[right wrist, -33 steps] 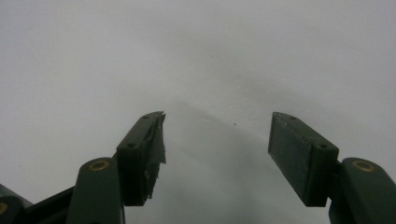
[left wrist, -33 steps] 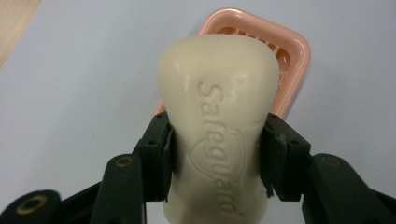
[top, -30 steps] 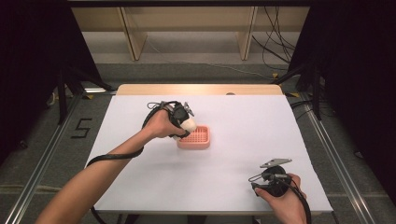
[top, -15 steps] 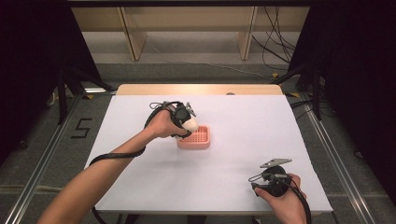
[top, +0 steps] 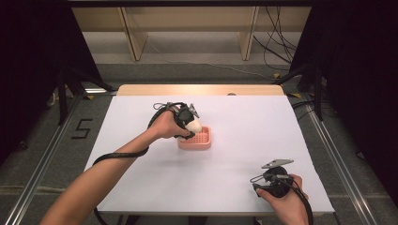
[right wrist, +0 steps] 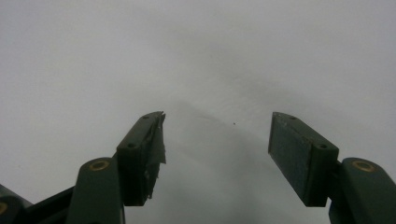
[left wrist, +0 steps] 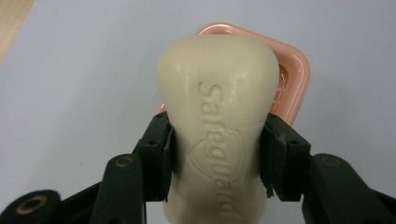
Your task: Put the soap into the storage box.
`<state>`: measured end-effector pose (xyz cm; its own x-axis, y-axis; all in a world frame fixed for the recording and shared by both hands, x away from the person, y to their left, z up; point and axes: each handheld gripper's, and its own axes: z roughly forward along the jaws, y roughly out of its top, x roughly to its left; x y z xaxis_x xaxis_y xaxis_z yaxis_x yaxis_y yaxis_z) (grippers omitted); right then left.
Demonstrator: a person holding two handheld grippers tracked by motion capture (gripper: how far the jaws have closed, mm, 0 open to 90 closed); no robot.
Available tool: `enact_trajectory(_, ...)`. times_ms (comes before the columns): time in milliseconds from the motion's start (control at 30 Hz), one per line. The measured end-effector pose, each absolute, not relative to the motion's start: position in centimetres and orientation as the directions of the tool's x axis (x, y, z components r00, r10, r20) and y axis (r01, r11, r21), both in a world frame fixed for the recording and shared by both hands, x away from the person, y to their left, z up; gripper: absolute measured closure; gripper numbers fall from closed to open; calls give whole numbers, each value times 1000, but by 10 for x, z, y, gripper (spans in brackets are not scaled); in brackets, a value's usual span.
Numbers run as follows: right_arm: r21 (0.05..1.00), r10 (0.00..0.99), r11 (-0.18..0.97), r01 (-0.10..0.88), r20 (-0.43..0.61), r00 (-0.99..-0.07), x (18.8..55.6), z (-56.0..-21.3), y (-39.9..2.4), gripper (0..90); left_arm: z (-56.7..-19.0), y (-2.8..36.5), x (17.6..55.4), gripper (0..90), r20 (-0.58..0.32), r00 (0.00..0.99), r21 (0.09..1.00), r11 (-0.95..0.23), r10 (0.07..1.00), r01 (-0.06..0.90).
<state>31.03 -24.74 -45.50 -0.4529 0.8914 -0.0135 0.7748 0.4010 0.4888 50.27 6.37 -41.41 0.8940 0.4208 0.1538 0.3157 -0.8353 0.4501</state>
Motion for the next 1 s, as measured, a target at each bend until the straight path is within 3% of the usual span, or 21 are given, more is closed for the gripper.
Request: enact_trajectory(1000,485,894,397,779,-12,-448,310,-455,-248,366,-422,56,507,493,168,904,448,-847,394,286)
